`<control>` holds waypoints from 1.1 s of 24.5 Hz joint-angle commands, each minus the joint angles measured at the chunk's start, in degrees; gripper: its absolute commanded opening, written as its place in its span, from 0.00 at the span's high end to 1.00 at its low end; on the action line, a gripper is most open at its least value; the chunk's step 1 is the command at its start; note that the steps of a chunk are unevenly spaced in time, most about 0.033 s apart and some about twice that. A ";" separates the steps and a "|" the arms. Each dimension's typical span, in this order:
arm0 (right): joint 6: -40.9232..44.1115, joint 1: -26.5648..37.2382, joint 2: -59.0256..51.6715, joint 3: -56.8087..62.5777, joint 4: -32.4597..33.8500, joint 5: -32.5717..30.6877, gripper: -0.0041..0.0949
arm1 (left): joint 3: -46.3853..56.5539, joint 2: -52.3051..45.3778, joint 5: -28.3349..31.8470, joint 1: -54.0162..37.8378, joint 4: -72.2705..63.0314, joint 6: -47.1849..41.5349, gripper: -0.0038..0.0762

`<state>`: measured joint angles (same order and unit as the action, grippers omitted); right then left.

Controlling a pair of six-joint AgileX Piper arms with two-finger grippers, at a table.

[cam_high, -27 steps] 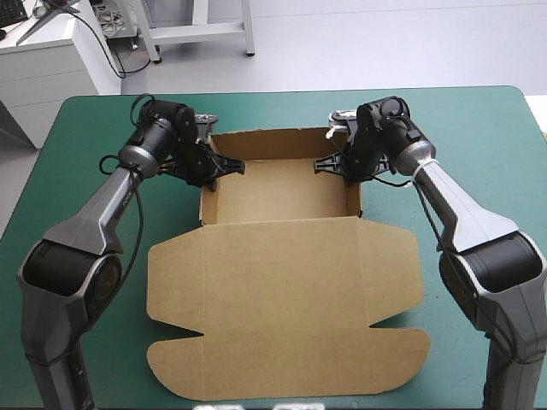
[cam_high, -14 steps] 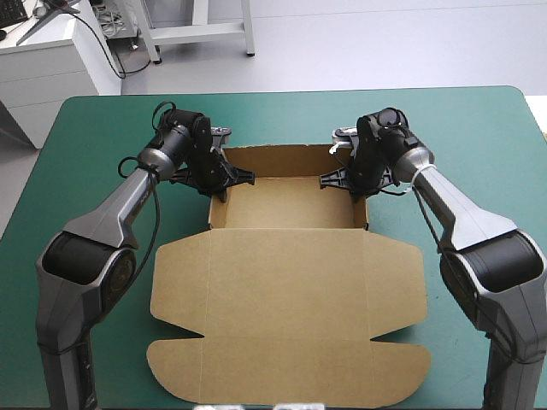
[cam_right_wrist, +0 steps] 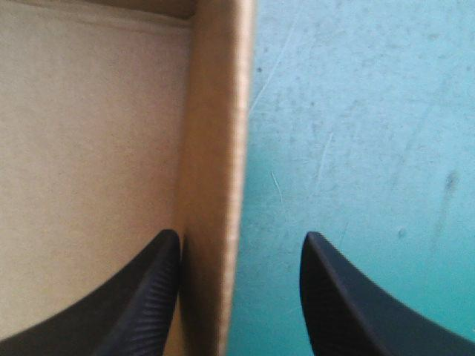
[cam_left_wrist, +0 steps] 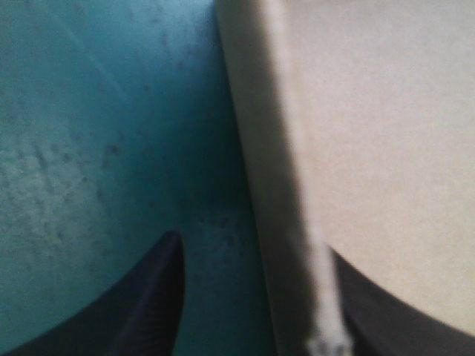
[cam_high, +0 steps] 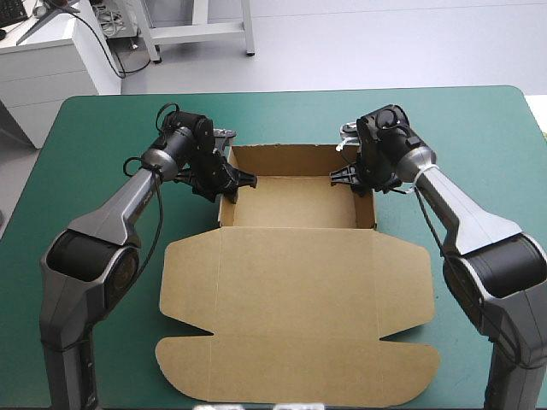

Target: Fold the box

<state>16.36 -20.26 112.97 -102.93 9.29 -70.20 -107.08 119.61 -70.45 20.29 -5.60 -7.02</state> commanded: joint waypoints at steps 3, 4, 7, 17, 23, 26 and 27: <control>0.32 0.33 -3.75 -1.63 0.47 -1.56 0.45 | -1.51 -3.47 -3.37 0.27 -0.15 0.15 0.33; -0.64 0.33 -3.75 -1.77 0.10 -1.56 0.45 | -1.80 -3.47 -3.67 0.27 -0.15 0.15 0.33; -2.67 0.33 -3.80 -3.28 0.00 -1.56 0.45 | -4.22 -3.71 -3.67 0.27 -0.15 0.15 0.33; -9.32 0.33 -10.72 -11.71 5.78 -1.56 0.45 | -20.54 -11.22 -3.67 0.18 7.55 7.02 0.35; -7.32 0.33 -13.18 -11.71 4.69 -1.56 0.45 | -20.87 -19.83 -3.76 0.18 14.30 7.02 0.76; -5.24 0.56 -12.89 -11.71 1.89 -1.56 0.46 | -20.49 -24.24 -3.76 0.18 13.95 7.56 0.96; -5.24 0.95 -12.74 -11.71 0.37 -1.56 0.46 | -19.86 -25.79 -3.76 0.18 13.41 7.56 0.96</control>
<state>10.21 -20.21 102.84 -112.82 11.66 -71.50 -126.15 99.93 -71.46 20.29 7.84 0.35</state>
